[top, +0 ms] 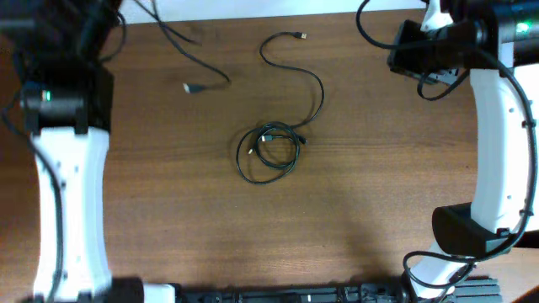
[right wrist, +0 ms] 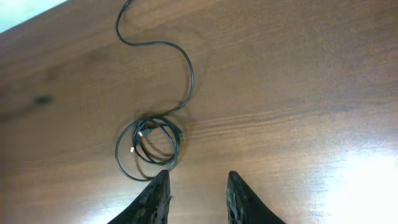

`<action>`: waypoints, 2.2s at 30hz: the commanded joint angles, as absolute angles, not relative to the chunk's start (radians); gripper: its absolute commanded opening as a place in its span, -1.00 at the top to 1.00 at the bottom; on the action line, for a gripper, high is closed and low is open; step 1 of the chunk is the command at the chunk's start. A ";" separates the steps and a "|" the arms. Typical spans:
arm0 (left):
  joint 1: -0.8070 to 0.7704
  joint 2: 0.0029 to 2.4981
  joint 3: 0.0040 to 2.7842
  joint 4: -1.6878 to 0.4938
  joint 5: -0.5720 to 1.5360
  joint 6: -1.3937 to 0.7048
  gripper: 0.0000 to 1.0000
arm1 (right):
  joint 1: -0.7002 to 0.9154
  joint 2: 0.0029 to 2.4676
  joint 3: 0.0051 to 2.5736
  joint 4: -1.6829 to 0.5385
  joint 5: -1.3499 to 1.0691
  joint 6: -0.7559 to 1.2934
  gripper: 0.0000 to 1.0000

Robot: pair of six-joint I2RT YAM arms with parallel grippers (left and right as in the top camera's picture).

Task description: Untangle cables

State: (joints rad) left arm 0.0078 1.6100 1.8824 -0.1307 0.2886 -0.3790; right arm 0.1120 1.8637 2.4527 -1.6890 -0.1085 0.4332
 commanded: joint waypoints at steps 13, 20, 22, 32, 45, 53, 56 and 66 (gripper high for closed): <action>0.405 2.118 1.888 -0.245 0.033 -0.166 -0.98 | 0.192 1.866 2.426 -1.686 -0.103 0.422 0.45; 0.404 2.121 1.888 -0.553 0.543 -0.163 -0.76 | 0.236 1.875 2.421 -1.679 -0.104 0.422 0.44; 0.348 2.137 1.882 -0.676 0.500 -0.163 -0.91 | 0.242 1.875 2.421 -1.676 -0.104 0.422 0.44; 0.182 2.317 1.880 -0.916 -0.002 -0.257 -0.87 | 0.243 1.875 2.421 -1.696 -0.104 0.422 0.44; 0.216 2.468 1.884 -0.739 -0.102 -0.277 1.00 | 0.243 1.875 2.421 -1.699 -0.104 0.422 0.44; 0.369 2.465 2.413 -0.860 -0.088 -0.208 1.00 | 0.243 1.875 2.378 -1.699 -0.104 0.423 0.44; 0.409 2.465 2.479 -0.873 -0.003 -0.208 1.00 | 0.243 1.875 2.331 -1.698 -0.104 0.423 0.44; 0.402 2.541 2.468 -0.930 0.192 -0.207 0.03 | 0.243 1.875 2.298 -1.695 -0.147 0.423 0.45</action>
State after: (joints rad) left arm 0.3992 2.5164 2.4702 -0.9123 0.1616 -0.2165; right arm 0.2348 1.8694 2.3024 -1.6924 -0.1329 0.4324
